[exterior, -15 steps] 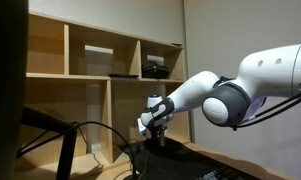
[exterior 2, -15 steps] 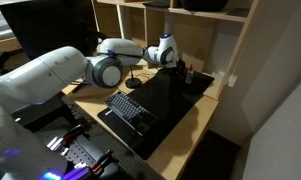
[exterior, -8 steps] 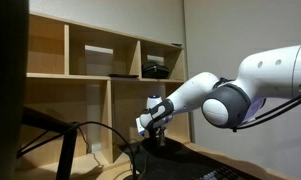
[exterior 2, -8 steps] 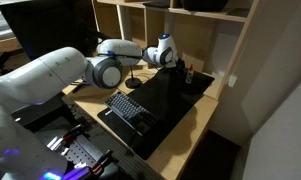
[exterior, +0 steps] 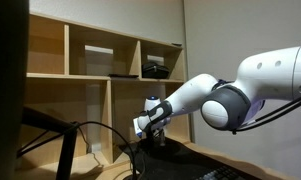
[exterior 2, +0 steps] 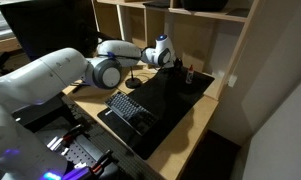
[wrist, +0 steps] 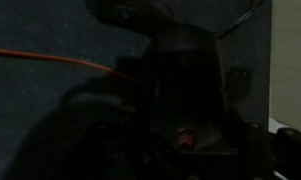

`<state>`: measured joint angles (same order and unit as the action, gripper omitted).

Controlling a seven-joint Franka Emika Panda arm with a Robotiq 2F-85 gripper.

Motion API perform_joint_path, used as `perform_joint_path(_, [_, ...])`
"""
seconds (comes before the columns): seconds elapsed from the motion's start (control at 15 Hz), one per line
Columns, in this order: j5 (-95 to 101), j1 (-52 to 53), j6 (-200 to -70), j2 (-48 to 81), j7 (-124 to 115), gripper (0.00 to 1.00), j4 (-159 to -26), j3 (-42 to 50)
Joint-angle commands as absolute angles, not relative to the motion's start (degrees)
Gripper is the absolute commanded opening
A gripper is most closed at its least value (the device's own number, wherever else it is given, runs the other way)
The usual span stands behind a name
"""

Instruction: Move the mouse closer to the white bottle

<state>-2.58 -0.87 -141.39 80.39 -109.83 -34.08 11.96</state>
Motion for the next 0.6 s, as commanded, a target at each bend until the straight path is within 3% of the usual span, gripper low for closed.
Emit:
perform_joint_path(0.0, [-2.96, -1.65, -140.56, 82.63, -111.08, 0.47, -30.77, 11.87])
perform_joint_path(0.53, [-2.77, -2.16, -140.62, 83.54, -114.68, 0.47, -29.51, 12.38])
